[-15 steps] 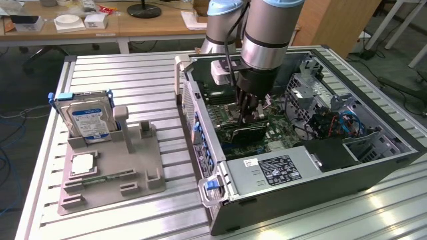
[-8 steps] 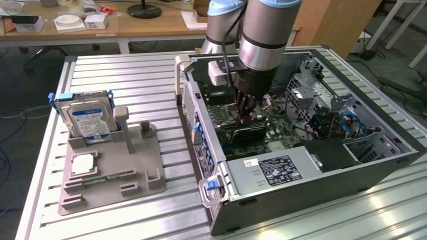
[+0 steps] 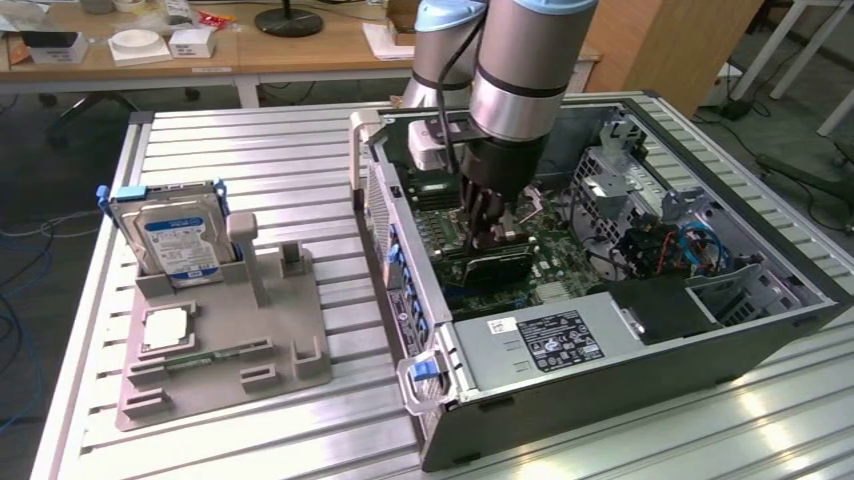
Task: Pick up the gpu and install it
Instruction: 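Press down on the gpu until it lock into place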
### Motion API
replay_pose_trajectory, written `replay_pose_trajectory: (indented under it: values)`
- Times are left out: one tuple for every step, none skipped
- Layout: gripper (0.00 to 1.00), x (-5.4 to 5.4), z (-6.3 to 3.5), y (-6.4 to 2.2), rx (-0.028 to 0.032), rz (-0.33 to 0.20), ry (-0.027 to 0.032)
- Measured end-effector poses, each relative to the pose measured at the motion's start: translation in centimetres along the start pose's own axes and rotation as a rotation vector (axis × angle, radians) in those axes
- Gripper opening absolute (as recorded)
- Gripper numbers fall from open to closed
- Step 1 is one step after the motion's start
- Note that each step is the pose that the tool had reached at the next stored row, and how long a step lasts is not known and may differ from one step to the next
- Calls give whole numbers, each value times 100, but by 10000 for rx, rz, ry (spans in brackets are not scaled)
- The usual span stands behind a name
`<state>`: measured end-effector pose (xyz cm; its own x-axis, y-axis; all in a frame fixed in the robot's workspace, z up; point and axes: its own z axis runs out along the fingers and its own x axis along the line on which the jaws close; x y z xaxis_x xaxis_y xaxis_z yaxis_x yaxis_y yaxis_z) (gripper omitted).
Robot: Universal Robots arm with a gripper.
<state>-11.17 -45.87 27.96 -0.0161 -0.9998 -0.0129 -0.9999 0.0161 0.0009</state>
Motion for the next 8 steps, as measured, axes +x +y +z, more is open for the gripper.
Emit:
replay_pose_trajectory:
  values:
    - [10, 0, -4, 0, -104, 2, 2]
    - [10, 0, -9, 0, -223, 3, 4]
    - [10, 0, -14, 0, -342, 4, 6]
    - [10, 0, -19, 0, -454, 6, 8]
    - [10, 0, -23, -1, -590, 8, 13]
    - [10, -1, -24, -2, -739, 10, 15]
    - [10, -2, -25, -4, -879, 12, 17]
    - [10, -4, -27, -6, -1017, 13, 20]
